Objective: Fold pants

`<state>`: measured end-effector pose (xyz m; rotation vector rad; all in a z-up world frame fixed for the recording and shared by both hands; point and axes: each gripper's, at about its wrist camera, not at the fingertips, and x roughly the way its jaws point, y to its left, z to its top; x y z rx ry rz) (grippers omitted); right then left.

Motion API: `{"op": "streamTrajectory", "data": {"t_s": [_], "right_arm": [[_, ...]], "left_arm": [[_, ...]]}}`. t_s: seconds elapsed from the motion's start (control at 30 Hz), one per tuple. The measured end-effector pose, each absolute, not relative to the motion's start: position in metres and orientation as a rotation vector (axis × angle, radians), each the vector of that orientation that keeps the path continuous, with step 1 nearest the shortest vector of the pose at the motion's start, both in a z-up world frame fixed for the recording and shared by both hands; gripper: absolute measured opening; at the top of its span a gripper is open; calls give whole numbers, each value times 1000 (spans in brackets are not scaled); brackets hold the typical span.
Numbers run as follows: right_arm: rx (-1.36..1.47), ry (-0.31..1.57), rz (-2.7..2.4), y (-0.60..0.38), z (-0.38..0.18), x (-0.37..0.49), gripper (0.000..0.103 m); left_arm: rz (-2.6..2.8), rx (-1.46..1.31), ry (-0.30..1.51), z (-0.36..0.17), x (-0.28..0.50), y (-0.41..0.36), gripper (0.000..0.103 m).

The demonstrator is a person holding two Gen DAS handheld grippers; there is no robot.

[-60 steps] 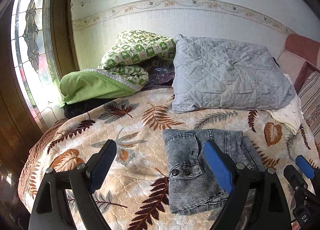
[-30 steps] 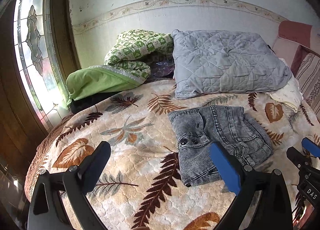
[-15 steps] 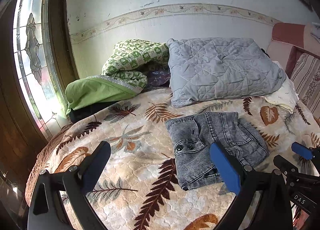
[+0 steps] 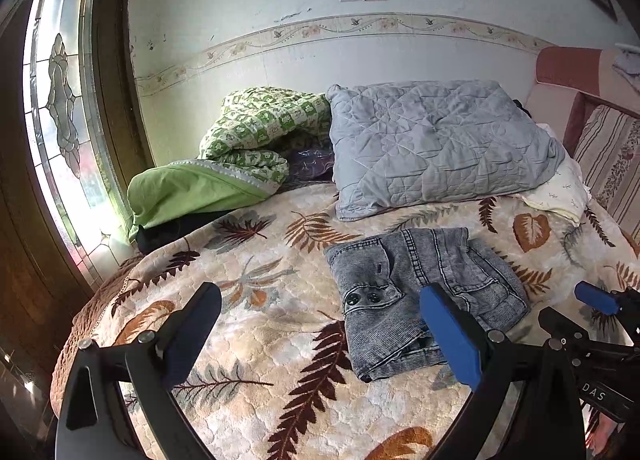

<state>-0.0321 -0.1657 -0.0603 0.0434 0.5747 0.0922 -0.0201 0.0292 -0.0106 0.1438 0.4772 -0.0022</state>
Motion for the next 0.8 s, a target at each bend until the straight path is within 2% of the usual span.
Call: {"op": "streamTrajectory", "data": {"t_s": [0.8], "right_arm": [[70,559,98,-164,-58,-32,68]], "left_arm": [[-62,127,403,3,-35,33,100]]}}
